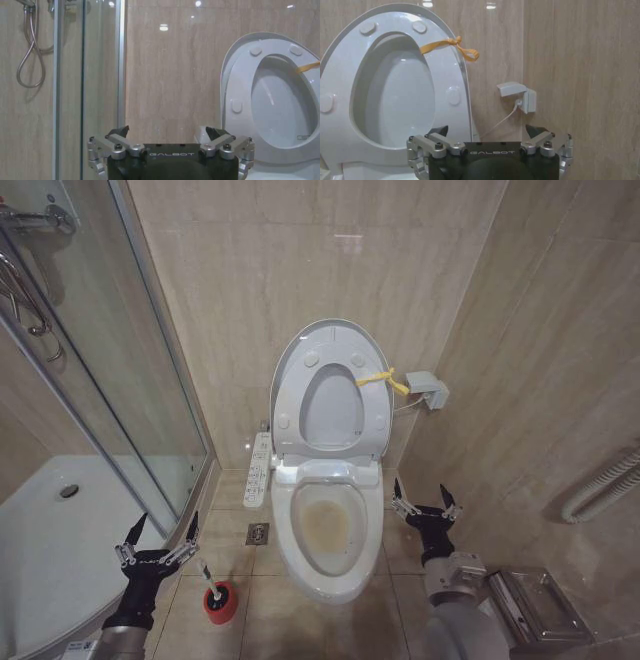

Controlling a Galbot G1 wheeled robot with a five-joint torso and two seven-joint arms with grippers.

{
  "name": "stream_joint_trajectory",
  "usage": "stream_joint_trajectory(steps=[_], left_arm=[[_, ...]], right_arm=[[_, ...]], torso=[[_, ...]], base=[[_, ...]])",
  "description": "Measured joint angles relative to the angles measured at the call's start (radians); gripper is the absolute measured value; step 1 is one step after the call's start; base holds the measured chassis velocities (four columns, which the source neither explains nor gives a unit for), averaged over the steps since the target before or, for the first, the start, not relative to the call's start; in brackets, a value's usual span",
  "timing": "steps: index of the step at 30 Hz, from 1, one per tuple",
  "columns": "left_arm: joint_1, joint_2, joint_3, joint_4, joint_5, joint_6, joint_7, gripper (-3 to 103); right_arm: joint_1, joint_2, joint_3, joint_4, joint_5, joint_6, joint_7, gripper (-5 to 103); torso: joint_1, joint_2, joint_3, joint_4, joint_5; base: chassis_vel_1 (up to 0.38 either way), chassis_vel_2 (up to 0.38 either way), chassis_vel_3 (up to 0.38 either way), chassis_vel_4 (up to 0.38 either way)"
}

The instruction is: Open the toilet lid, clean the toilet bowl with a toilet brush, close the toilet lid, and flush.

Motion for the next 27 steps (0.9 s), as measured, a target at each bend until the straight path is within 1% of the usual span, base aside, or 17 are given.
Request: stream_joint_trajectory(steps=[8,10,11,12,13,15,16,18,27], left_arm=[[0.000,0.000,0.000,0.000,0.000,0.000,0.000,100],[0.000,0.000,0.000,0.000,0.000,0.000,0.000,100],[0.000,0.000,0.000,0.000,0.000,0.000,0.000,100],[0.000,0.000,0.000,0.000,0.000,0.000,0.000,100],[0.000,0.000,0.000,0.000,0.000,0.000,0.000,100],[0.000,0.000,0.000,0.000,0.000,0.000,0.000,100],[0.000,0.000,0.000,0.000,0.000,0.000,0.000,100],[0.000,0.000,0.000,0.000,0.000,0.000,0.000,100],[0.000,0.000,0.000,0.000,0.000,0.000,0.000,100]], right_arm=[[-0.008,0.002,0.017,-0.009,-0.006,0.000,-0.008,100],[-0.051,0.012,0.102,-0.063,-0.039,-0.007,-0.043,100],[-0.072,0.017,0.147,-0.091,-0.055,-0.012,-0.060,100],[-0.072,0.017,0.147,-0.091,-0.055,-0.012,-0.060,100],[-0.080,0.018,0.169,-0.108,-0.061,-0.008,-0.073,100],[-0.080,0.016,0.181,-0.135,-0.047,0.033,-0.097,100],[-0.080,0.016,0.181,-0.135,-0.047,0.033,-0.097,100],[-0.071,0.016,0.181,-0.144,-0.030,0.055,-0.101,100],[-0.020,0.020,0.179,-0.176,-0.012,0.106,-0.116,100]], torso=[[0.000,0.000,0.000,0.0004,0.0000],[0.000,0.000,0.000,0.0003,0.0001],[0.000,0.000,0.000,-0.0005,0.0003],[0.000,0.000,0.000,-0.0005,0.0003],[0.000,0.000,0.000,-0.0013,0.0003],[0.000,0.000,0.000,-0.0002,0.0005],[0.000,0.000,0.000,-0.0002,0.0005],[0.000,0.000,0.000,0.0003,-0.0001],[0.000,0.000,0.000,0.0000,0.0000]], base=[[0.000,0.000,0.000,0.000],[0.000,0.000,0.000,0.000],[0.000,0.000,0.000,0.000],[0.000,0.000,0.000,0.000],[0.000,0.000,0.000,0.000],[0.000,0.000,0.000,0.000],[0.000,0.000,0.000,0.000],[0.000,0.000,0.000,0.000],[0.000,0.000,0.000,0.000]])
